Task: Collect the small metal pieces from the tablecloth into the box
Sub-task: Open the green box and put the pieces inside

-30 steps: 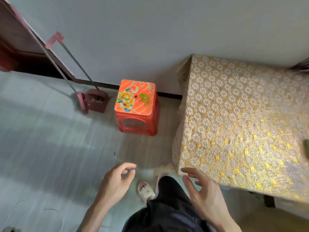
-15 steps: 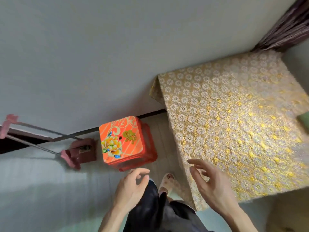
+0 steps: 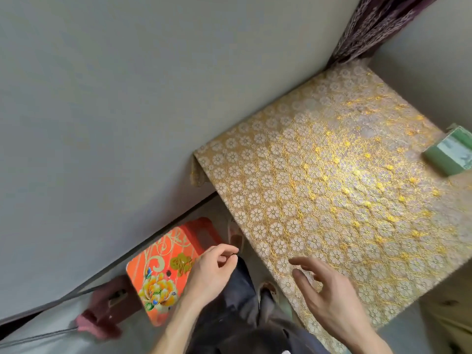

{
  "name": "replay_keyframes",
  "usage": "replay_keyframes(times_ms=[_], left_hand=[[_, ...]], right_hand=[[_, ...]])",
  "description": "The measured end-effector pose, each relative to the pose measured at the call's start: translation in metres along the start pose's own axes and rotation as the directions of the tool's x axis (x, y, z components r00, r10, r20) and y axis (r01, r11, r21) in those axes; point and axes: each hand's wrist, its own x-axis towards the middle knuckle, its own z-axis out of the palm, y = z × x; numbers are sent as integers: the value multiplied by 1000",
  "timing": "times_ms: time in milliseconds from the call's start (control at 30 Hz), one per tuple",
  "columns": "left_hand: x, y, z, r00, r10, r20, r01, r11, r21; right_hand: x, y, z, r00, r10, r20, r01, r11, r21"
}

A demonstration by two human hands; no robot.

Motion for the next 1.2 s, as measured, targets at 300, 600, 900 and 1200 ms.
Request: replay_keyframes(times_ms=[300,600,900,1200], left_hand=[[176,67,-98,981,86,173,-121,971,206],[327,65,-129,992,112,59,-127,866,484],[372,48,-115,994,103,33,-94,673,733],[378,26,-97,978,203,-44,-98,639,763]], right_hand=[[135,-65,-5,970,208,-123,-200,977,73],[297,-82,2,957,262,-122,-256,965,58],[385,-31,43,964,217,-152,-249,936,-247],[373,20,110,975,205,-88,-223,872,-435]])
